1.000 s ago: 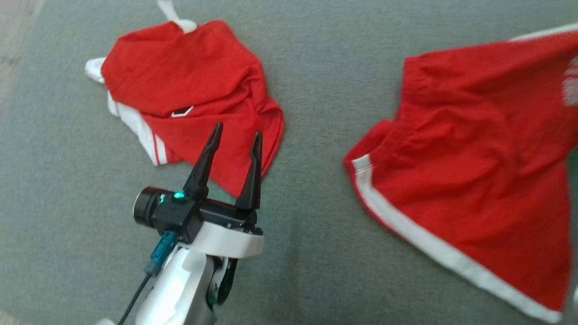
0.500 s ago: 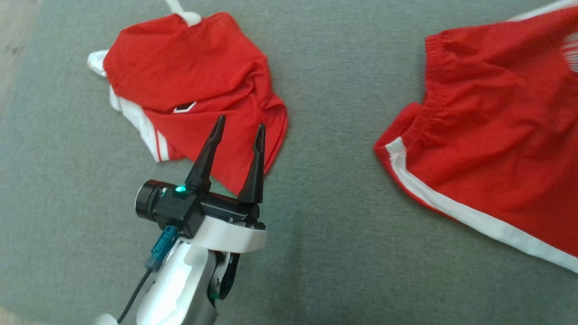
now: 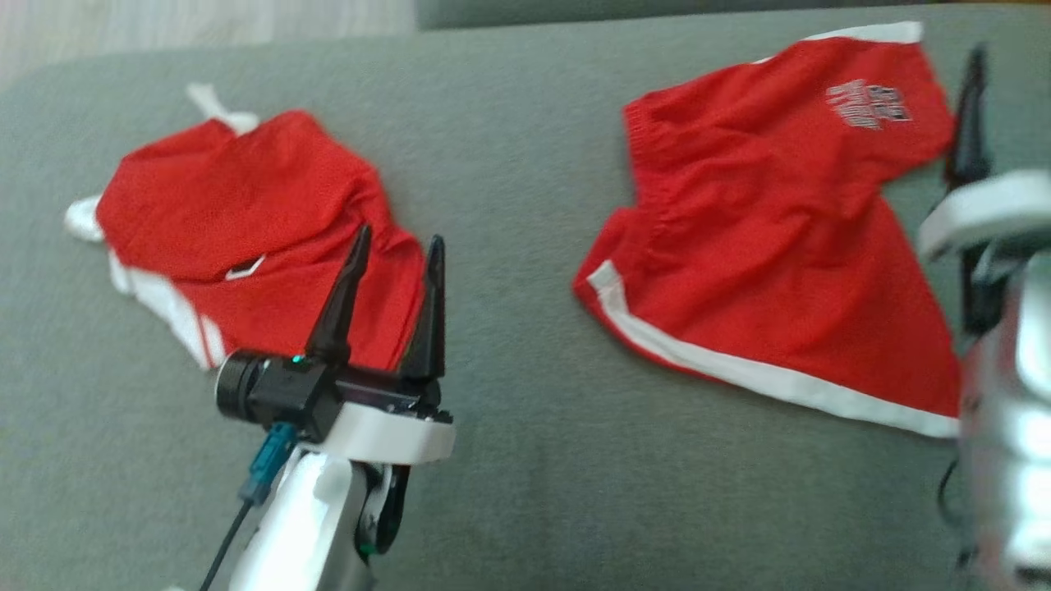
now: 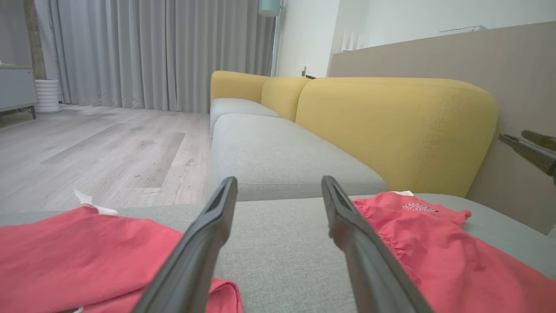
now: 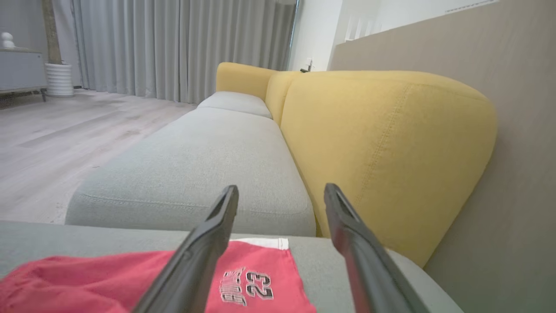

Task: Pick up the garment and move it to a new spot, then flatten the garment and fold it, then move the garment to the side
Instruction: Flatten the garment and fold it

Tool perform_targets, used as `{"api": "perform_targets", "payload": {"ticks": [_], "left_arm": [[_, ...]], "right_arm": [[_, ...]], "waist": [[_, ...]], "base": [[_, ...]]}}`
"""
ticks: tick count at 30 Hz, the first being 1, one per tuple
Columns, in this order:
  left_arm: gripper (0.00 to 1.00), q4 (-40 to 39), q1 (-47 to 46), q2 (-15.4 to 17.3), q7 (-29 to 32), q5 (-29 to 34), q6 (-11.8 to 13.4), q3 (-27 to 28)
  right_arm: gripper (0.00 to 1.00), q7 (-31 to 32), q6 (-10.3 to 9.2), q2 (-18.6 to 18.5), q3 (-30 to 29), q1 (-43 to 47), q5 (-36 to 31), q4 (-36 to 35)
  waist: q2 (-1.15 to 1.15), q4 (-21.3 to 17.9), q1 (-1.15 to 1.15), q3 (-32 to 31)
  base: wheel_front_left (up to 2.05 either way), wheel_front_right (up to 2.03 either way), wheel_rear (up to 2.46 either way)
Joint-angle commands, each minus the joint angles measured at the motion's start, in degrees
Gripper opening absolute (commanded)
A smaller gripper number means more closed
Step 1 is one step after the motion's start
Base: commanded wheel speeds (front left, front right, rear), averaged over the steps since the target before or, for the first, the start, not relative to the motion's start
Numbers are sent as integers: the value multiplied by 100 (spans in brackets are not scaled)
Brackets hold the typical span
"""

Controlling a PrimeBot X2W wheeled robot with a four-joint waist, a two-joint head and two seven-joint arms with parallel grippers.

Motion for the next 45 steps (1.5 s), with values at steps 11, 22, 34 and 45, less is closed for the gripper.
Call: {"api": "perform_targets", "payload": {"ticks": [11,22,34,45], "left_arm": [[100,1,173,16,-45,62,-132,386],[100,497,28,91,-45,375,-457,335],[100,1857,-1229,421,724,488,-808,-721],[100,2369,-1772,635,975,238,-821,-1091]], "right_arm": [[100,-61,-4,312,1306,2632,1590,-1748],[100,-62,-4,328,1553,3402,2287,-2215],[100,-62,-4,329,1582,3291,2389,-2273],[100,-62,-4,329,1605,3206,2542,-2250]], "waist": [[0,-770,1,-548],[0,-1054,1,-299],[0,-1379,1,177],[0,-1666,1,369]], "base": [[0,0,0],[0,0,0],[0,0,0],[0,0,0]]}}
